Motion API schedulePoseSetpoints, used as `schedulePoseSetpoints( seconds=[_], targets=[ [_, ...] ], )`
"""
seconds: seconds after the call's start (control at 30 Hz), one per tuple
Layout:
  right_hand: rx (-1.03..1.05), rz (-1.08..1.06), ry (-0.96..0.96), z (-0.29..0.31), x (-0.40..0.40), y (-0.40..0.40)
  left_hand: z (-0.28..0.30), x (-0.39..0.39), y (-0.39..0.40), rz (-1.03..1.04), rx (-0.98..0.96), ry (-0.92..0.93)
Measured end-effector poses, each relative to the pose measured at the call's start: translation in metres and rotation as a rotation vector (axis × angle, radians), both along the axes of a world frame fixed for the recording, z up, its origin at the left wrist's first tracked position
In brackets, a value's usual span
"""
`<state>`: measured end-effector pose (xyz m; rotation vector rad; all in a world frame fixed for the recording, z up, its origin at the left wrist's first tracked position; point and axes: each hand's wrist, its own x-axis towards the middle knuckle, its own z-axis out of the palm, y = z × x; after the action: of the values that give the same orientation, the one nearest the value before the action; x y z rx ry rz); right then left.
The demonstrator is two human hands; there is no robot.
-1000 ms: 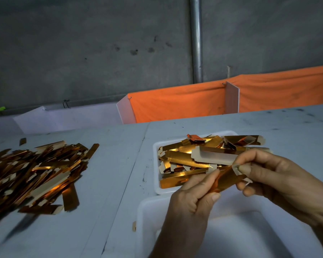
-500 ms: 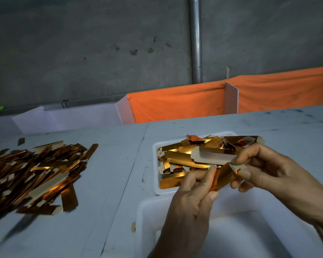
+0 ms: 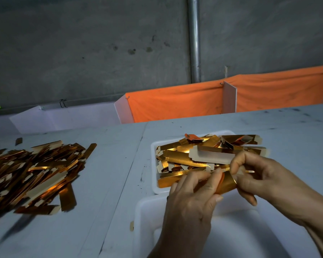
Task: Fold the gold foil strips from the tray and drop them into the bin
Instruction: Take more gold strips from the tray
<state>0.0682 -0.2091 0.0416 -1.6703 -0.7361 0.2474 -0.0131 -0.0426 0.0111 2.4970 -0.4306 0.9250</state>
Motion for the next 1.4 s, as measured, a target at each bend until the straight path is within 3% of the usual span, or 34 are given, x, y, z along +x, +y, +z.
schedulePoseSetpoints(
  seconds=[0.1,0.23,0.47,0.8,1.1,1.4],
  targets=[
    [0.070,0.016,0.075,0.001,0.000,0.005,0.002,0.001,-0.002,0.028,0.011,-0.076],
    [0.262,0.092,0.313,0.003,-0.001,0.006,0.001,0.000,0.001,0.036,-0.071,-0.089],
    [0.387,0.172,0.500,0.000,0.001,0.007,0.000,-0.003,0.001,-0.044,-0.186,0.037],
    [0.315,0.090,0.495,-0.001,0.000,0.010,-0.001,-0.003,0.003,-0.031,-0.149,0.069],
    [0.231,0.062,0.452,-0.003,0.002,0.009,-0.001,-0.003,0.005,-0.007,-0.289,0.053],
    [0.193,0.070,0.402,-0.002,0.001,0.008,-0.005,0.001,0.010,-0.004,-0.192,-0.029]
  ],
)
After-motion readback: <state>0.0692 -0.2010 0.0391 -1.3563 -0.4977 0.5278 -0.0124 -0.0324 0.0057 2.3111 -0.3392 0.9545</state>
